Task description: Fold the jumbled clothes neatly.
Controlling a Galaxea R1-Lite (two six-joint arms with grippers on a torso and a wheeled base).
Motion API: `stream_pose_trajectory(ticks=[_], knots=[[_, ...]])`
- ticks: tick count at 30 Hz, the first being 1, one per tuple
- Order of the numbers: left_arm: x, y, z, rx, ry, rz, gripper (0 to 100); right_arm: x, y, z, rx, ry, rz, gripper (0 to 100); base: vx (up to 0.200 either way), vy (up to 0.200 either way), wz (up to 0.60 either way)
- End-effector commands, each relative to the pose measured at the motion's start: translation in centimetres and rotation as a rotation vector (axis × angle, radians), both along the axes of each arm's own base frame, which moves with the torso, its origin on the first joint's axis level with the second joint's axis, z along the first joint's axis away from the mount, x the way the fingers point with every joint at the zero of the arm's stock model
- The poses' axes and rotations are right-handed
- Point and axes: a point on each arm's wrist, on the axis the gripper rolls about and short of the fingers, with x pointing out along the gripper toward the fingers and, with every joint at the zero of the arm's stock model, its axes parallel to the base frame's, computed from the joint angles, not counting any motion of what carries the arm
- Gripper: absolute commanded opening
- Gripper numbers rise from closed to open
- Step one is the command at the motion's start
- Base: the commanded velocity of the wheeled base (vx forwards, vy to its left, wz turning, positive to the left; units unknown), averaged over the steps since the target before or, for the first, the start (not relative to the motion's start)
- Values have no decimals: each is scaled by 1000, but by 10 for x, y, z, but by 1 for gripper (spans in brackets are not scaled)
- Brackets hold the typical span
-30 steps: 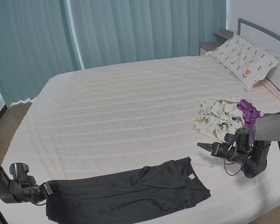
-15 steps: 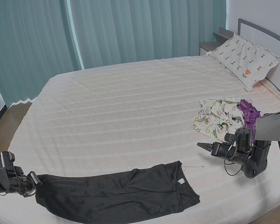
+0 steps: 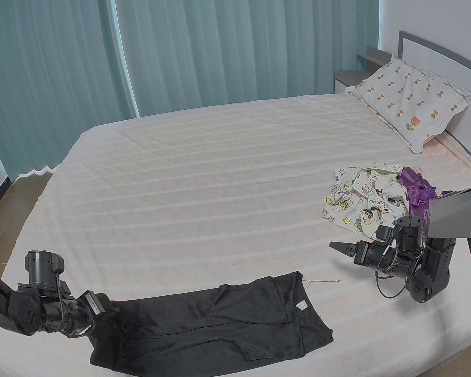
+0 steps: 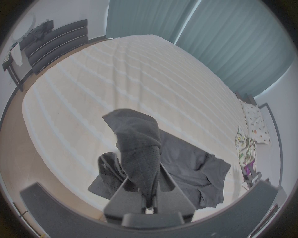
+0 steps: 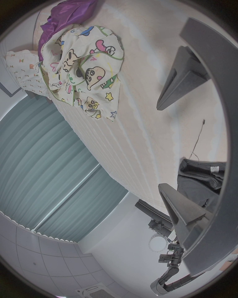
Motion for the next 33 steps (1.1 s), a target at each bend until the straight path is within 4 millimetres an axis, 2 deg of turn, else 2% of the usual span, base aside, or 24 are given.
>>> stream_pose_trajectory(ticks=[1, 14, 25, 27, 28, 33], knots=[[-7, -30, 4, 3, 19, -81, 0, -1, 1, 0, 0, -2, 2, 100, 0, -200, 0], [-8, -67, 4, 5, 18, -165, 0, -1, 1, 0, 0, 0, 2, 100, 0, -200, 0], [17, -115, -16, 33, 44, -222, 0, -1, 1, -1, 0, 1, 2, 100, 0, -200, 0], [20, -118, -18, 40, 42, -225, 0, -1, 1, -1, 0, 1, 2, 100, 0, -200, 0], [26, -122, -22, 53, 42, -221, 0, -1, 1, -1, 0, 1, 2, 100, 0, 0, 0], [29, -136, -33, 65, 55, -251, 0, -1, 1, -1, 0, 1, 2, 100, 0, 0, 0]])
